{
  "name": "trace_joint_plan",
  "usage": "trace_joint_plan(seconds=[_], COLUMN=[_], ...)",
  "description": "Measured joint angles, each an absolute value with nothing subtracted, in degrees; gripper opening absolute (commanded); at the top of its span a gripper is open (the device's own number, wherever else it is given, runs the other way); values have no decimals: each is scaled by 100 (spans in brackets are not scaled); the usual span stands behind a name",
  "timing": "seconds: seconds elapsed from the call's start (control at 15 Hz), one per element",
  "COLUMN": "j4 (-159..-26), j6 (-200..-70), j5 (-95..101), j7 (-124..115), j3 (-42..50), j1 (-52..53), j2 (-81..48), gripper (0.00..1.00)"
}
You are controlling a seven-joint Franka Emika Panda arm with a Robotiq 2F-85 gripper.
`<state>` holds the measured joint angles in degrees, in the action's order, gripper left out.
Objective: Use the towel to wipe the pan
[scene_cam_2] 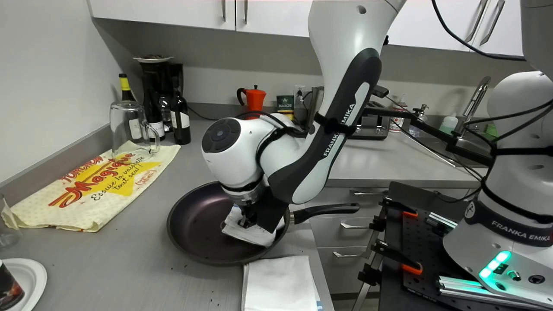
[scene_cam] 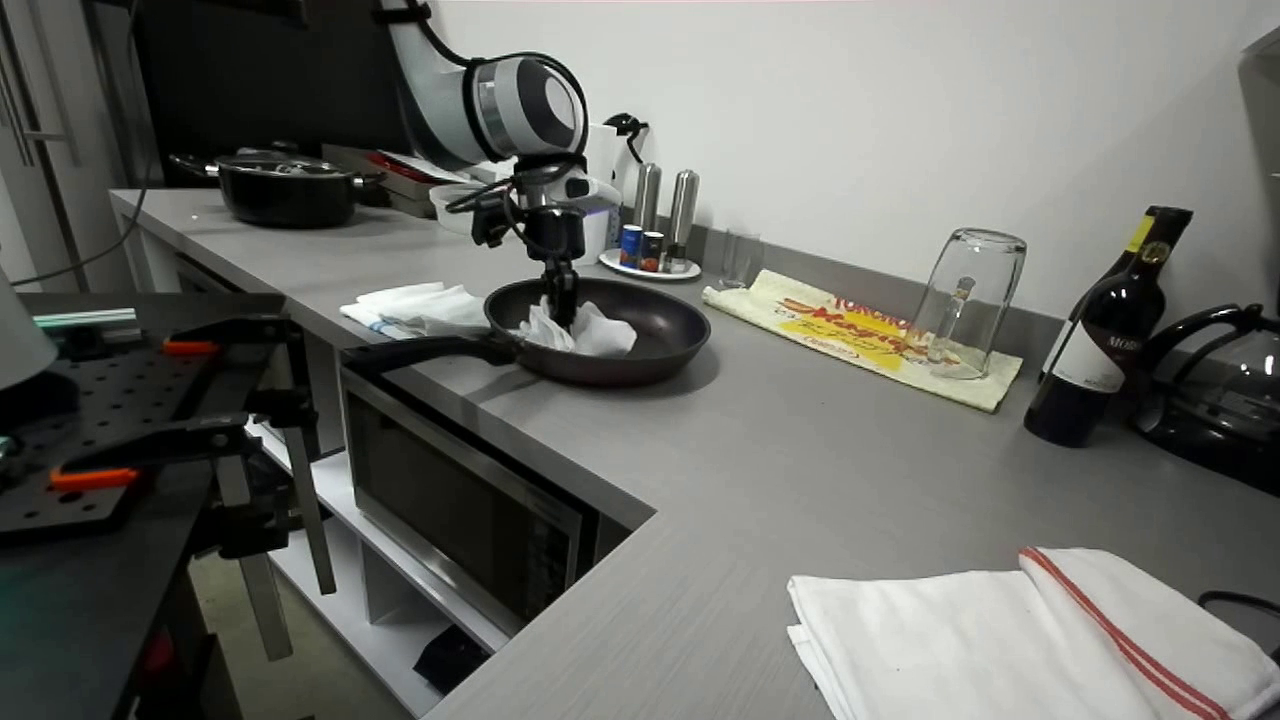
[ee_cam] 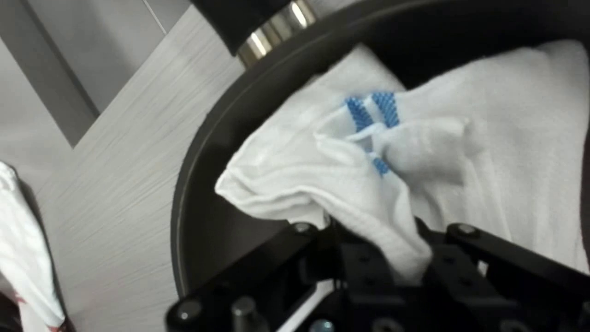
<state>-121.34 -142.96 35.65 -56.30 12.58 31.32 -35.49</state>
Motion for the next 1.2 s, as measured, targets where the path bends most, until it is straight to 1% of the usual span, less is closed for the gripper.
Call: trace_joint_plan(seconds=[0.33, 0.6, 0.87, 1.2], j4=[-11547, -10966, -10526, -10232], j6=[-14015, -13497, -12880, -12190], j5=[4830, 5866, 6692, 7277], j7=[-6521, -7111, -7481, -7677], j3=[1364, 1329, 1104, 677], j1=[3134, 3022, 2737, 2360], j2=[-3958, -4351, -4643, -4645], gripper=[2, 2, 2, 2])
